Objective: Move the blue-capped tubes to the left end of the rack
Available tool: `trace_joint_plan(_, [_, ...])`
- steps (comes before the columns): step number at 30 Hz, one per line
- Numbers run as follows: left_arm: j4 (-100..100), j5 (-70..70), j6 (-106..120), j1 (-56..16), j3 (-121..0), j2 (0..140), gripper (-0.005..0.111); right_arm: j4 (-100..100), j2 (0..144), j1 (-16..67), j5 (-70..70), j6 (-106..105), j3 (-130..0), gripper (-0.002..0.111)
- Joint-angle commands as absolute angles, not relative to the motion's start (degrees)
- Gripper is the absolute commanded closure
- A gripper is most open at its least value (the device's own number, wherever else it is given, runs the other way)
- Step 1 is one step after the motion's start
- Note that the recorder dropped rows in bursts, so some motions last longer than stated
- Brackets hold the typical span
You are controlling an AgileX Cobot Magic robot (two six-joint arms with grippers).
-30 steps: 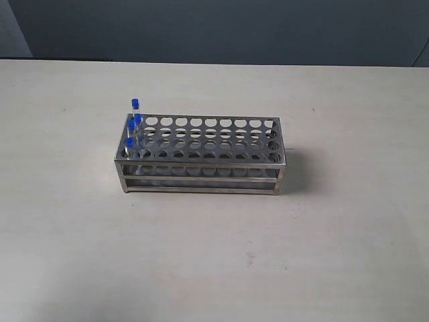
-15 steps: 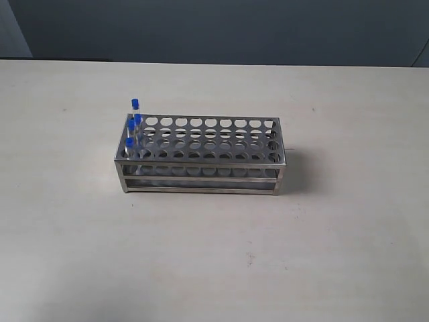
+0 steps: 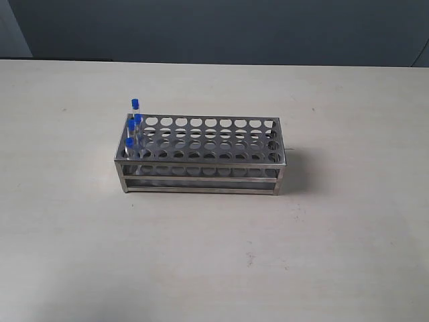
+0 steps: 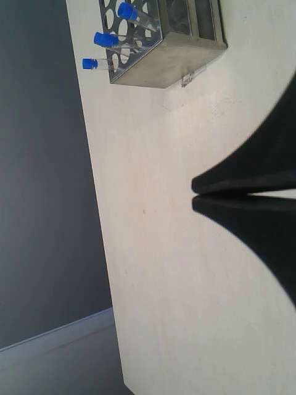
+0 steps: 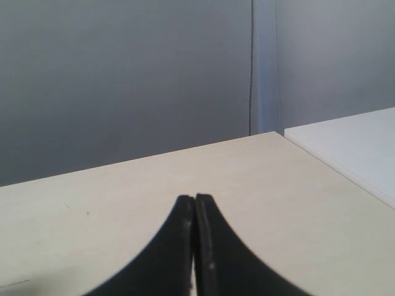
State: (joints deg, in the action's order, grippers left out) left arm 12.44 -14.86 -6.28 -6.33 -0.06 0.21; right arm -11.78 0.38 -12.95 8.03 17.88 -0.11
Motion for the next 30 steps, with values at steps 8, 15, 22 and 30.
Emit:
trace_joint_plan(8, [12.73,-14.73,-6.48,-6.28,0.0,0.0,0.106,-11.9,0.0,-13.22,8.42,17.95,0.0,0.109])
trace_joint_plan(15, [12.73,-14.73,-6.48,-6.28,0.0,0.0,0.106,-11.9,0.0,-13.22,8.42,17.95,0.0,0.109])
trace_joint_plan(22, [12.73,-14.73,-6.48,-6.28,0.0,0.0,0.106,-11.9,0.0,-13.22,8.42,17.95,0.0,0.109])
trace_joint_plan(30, [12.73,-14.73,-6.48,-6.28,0.0,0.0,0.106,-11.9,0.0,-13.22,8.42,17.95,0.0,0.109])
